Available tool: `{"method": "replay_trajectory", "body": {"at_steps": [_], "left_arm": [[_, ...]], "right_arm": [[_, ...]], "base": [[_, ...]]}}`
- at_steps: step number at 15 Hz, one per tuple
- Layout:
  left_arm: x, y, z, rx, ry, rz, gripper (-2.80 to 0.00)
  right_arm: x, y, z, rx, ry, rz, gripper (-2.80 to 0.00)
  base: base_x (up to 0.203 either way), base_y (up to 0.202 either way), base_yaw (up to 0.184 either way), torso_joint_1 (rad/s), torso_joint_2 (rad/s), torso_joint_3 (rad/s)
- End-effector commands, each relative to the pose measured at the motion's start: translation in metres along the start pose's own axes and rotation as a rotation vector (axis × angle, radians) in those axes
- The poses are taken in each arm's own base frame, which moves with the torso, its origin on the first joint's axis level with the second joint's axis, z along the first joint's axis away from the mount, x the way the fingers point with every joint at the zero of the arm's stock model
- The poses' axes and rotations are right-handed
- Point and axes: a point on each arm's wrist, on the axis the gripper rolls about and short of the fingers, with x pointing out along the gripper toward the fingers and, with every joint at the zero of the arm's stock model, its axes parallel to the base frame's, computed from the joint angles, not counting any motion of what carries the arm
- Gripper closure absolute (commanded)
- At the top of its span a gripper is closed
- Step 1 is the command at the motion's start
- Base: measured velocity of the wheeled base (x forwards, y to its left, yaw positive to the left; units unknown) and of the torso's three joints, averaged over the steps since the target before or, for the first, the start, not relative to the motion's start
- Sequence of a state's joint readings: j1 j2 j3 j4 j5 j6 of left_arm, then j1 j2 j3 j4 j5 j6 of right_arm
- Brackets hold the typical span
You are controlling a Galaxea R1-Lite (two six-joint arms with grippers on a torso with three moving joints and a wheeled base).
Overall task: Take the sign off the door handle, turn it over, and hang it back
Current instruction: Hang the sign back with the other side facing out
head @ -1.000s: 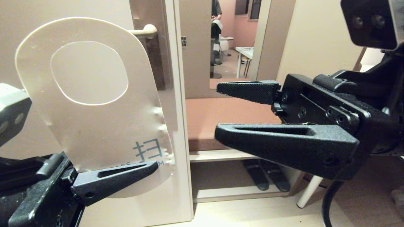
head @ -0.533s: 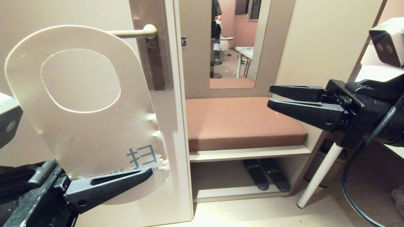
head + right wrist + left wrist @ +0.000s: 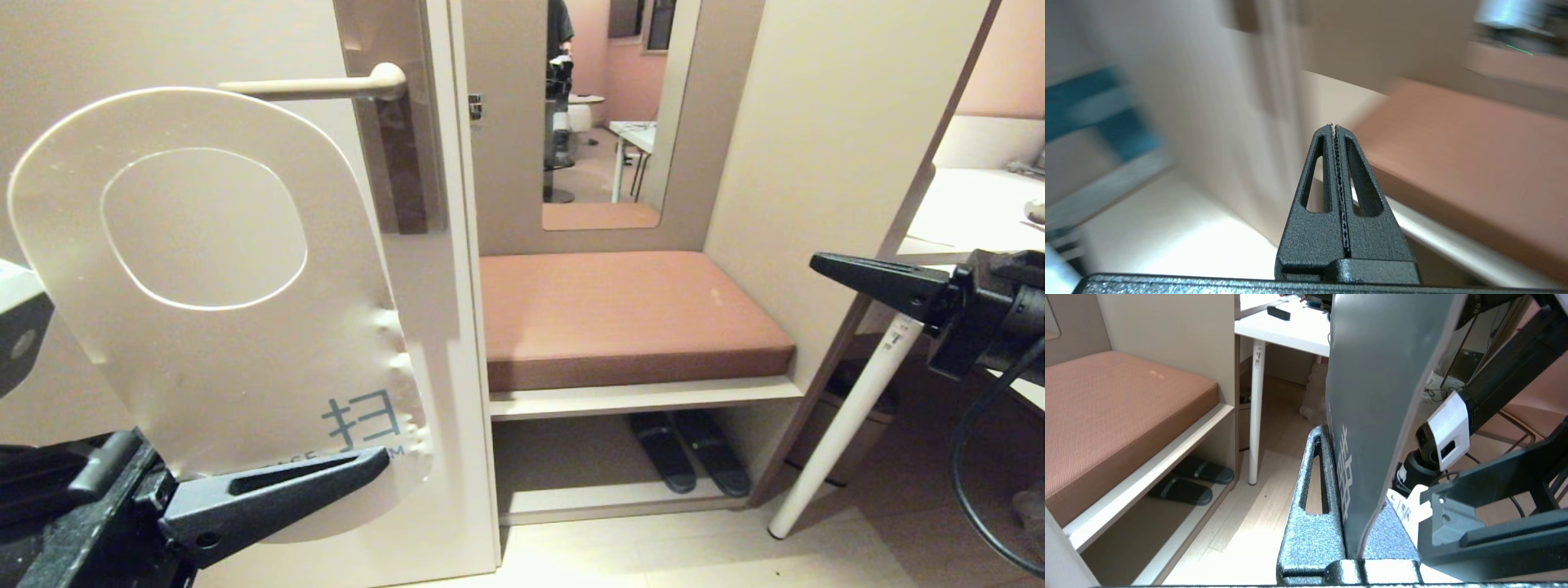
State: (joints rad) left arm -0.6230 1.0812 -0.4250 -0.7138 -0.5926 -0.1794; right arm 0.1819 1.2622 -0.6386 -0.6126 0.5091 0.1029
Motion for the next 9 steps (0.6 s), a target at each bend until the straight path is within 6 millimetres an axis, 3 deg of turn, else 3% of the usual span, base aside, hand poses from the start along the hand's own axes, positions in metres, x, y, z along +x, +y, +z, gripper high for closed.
{"method": "replay_trajectory", "body": {"at_steps": [1, 9], "left_arm": [[-0.002, -0.001, 0.000, 0.004, -0.006, -0.004, 0.00], [-0.013, -0.008, -0.004, 0.012, -0.019, 0.002, 0.00]], "right_arm": [[-0.022, 0.002, -0.007, -0.007, -0.014, -0.075, 0.00], [-0.086, 0.030, -0.079, 0.008, 0.065, -0.226, 0.00]], "base": [[0.000, 0.000, 0.000, 0.000, 0.00, 0.000], [0.000, 0.000, 0.000, 0.000, 0.00, 0.000]]}}
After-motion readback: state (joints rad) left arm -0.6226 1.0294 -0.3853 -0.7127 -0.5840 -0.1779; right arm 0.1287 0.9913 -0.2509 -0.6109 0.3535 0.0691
